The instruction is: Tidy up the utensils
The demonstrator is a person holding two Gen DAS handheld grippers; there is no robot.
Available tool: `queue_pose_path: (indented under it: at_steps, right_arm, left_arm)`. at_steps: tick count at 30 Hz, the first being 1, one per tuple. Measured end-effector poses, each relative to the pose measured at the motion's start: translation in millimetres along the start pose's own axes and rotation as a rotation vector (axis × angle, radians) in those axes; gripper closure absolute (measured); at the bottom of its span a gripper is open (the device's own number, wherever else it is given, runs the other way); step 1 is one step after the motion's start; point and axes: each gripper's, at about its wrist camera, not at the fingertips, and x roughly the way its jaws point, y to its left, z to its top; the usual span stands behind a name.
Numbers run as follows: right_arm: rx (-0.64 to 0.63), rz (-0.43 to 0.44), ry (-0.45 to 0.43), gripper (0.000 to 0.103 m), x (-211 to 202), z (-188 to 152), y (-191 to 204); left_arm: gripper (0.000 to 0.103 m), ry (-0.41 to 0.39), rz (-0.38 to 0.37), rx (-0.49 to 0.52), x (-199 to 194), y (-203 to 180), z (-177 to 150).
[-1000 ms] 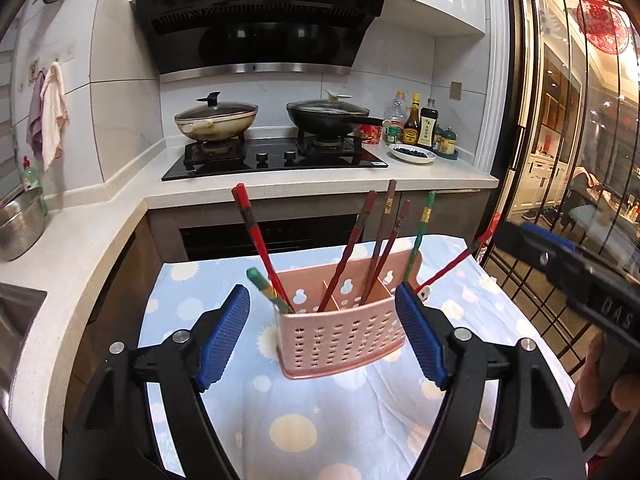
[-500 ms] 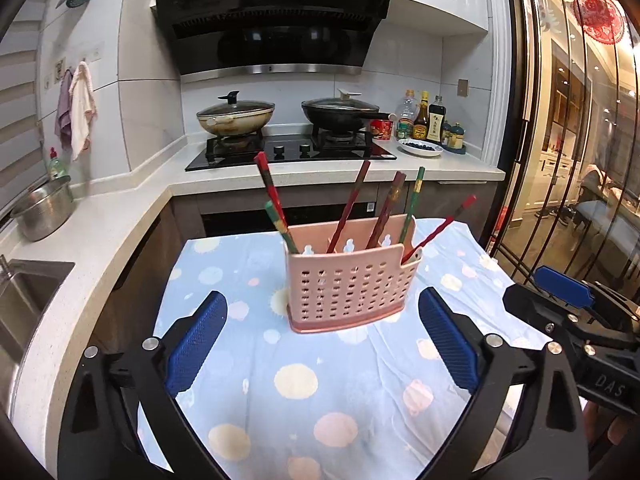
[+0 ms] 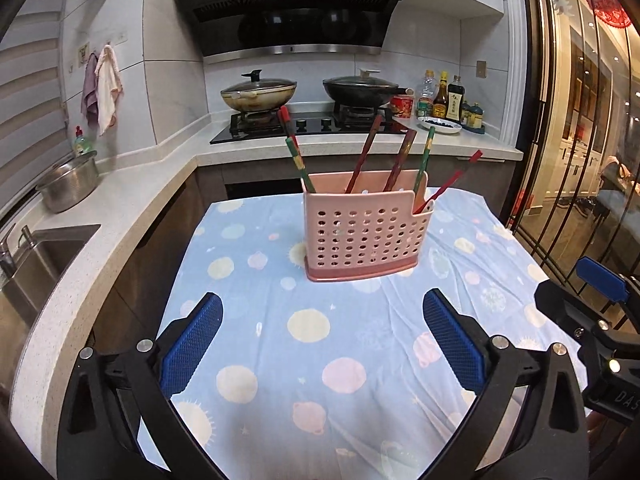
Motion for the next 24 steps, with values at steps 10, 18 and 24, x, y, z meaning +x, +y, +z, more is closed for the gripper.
queue_pose_path:
  at_steps: [10, 18, 24]
  right_arm:
    - [-0.008, -0.028, -0.015, 0.006, -8, -8, -3]
    - [-0.031, -0.042, -0.017, 0.006, -12, -13, -2]
    - [-0.036, -0.04, -0.013, 0.006, -12, -17, 0]
  left_arm:
    - [0.007, 0.007, 0.006, 0.0, -8, -7, -13]
    - [0.007, -0.006, 0.01, 0.009, -15, -13, -16]
    - [0.007, -0.009, 0.017, 0.014, -17, -14, -16]
